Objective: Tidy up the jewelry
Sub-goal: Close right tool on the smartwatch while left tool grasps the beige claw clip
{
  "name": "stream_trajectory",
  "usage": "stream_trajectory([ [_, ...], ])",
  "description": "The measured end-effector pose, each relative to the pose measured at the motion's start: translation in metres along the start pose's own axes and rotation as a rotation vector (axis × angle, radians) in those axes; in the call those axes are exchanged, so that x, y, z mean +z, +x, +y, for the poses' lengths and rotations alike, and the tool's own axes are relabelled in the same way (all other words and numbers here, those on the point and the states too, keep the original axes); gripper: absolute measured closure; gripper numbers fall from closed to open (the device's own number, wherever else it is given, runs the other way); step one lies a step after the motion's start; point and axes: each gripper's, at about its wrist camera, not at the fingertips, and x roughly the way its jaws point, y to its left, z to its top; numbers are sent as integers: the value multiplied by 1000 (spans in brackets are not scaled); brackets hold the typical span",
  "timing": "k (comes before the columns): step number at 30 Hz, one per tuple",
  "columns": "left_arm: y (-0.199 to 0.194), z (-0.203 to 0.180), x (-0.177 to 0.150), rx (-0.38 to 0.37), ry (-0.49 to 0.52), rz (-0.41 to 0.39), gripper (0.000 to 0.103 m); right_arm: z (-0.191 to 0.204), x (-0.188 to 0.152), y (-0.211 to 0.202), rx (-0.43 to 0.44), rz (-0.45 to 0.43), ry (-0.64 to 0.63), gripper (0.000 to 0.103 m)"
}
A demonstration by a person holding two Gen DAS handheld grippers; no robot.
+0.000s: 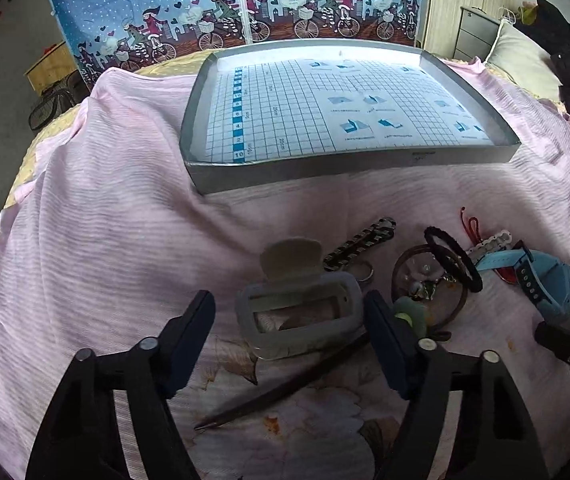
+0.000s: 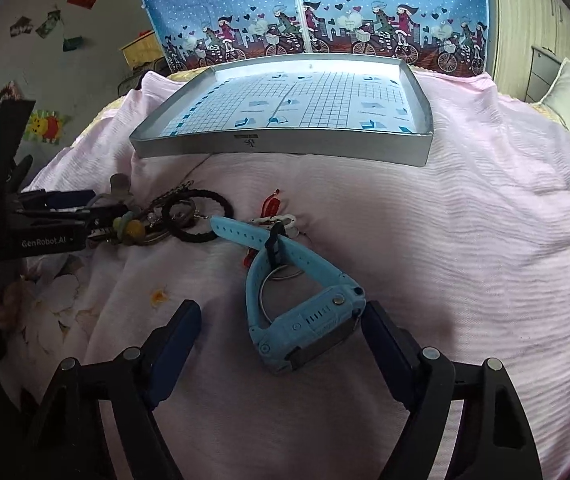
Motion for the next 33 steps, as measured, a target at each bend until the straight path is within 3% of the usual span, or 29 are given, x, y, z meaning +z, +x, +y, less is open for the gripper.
stream_trajectory([
  [4, 5, -4, -3, 20, 35, 19, 37, -1, 0, 1, 2, -4, 4, 24],
  [6, 5, -3, -3, 7, 32, 19, 45, 0, 0, 1, -12, -7, -6, 31],
  [8, 6, -3, -3, 16, 34, 22, 45, -1, 0, 1, -46, -3, -19, 44],
  [11, 3, -4, -4, 52, 51, 26, 45, -7, -1, 0, -35, -9, 10, 50],
  [20, -16, -7, -4, -45, 13, -13, 46, -5, -4, -6, -11, -31, 10, 52],
  [33, -36, -29, -6, -115, 74, -99, 46, 9, -3, -20, 32, -112, -37, 53],
])
